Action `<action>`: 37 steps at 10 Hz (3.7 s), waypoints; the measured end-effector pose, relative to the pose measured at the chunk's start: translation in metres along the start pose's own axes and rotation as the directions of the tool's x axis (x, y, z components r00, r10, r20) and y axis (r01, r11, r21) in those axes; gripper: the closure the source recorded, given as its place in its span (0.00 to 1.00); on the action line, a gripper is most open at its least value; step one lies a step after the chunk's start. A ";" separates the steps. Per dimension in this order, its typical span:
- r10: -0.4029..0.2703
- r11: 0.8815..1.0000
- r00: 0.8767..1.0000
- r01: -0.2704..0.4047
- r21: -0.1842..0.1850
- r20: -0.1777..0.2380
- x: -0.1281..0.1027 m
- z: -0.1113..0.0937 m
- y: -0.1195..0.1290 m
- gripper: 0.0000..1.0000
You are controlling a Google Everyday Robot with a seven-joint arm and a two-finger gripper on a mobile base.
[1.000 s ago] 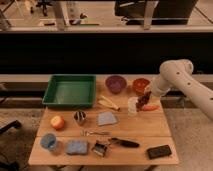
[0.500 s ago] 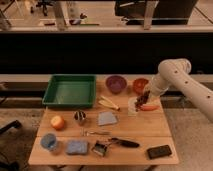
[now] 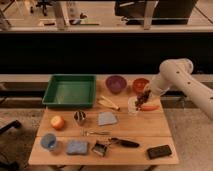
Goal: Place grapes in paper cup
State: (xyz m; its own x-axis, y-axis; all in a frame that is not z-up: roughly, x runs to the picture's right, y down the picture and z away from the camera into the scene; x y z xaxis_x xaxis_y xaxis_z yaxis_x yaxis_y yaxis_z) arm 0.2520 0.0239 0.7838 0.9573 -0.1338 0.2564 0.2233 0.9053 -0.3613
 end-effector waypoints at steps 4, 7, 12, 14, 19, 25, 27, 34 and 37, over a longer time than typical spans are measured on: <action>-0.005 0.998 1.000 0.003 0.066 0.019 -0.024 -0.026 -0.011 0.99; -0.038 0.996 0.998 0.033 0.084 0.054 -0.047 -0.020 -0.007 1.00; -0.080 0.985 0.997 0.076 0.153 0.022 -0.044 -0.009 -0.012 1.00; -0.095 0.981 0.995 0.093 0.171 0.005 -0.044 -0.008 -0.019 1.00; -0.016 0.991 1.000 0.013 0.132 0.021 -0.016 -0.002 -0.026 1.00; 0.064 0.990 0.995 -0.072 0.120 0.074 -0.018 -0.023 -0.028 1.00; 0.048 0.994 0.994 -0.057 0.095 0.094 -0.048 -0.025 -0.024 1.00; 0.056 0.998 0.983 -0.061 0.024 0.176 -0.061 -0.003 -0.005 1.00; 0.054 0.998 0.980 -0.058 0.013 0.191 -0.065 0.001 0.000 1.00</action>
State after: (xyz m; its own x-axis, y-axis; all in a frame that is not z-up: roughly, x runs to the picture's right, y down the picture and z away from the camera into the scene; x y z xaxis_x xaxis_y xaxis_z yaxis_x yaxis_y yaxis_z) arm 0.1895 0.0327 0.7680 0.9154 -0.0052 0.4026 0.1653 0.9166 -0.3640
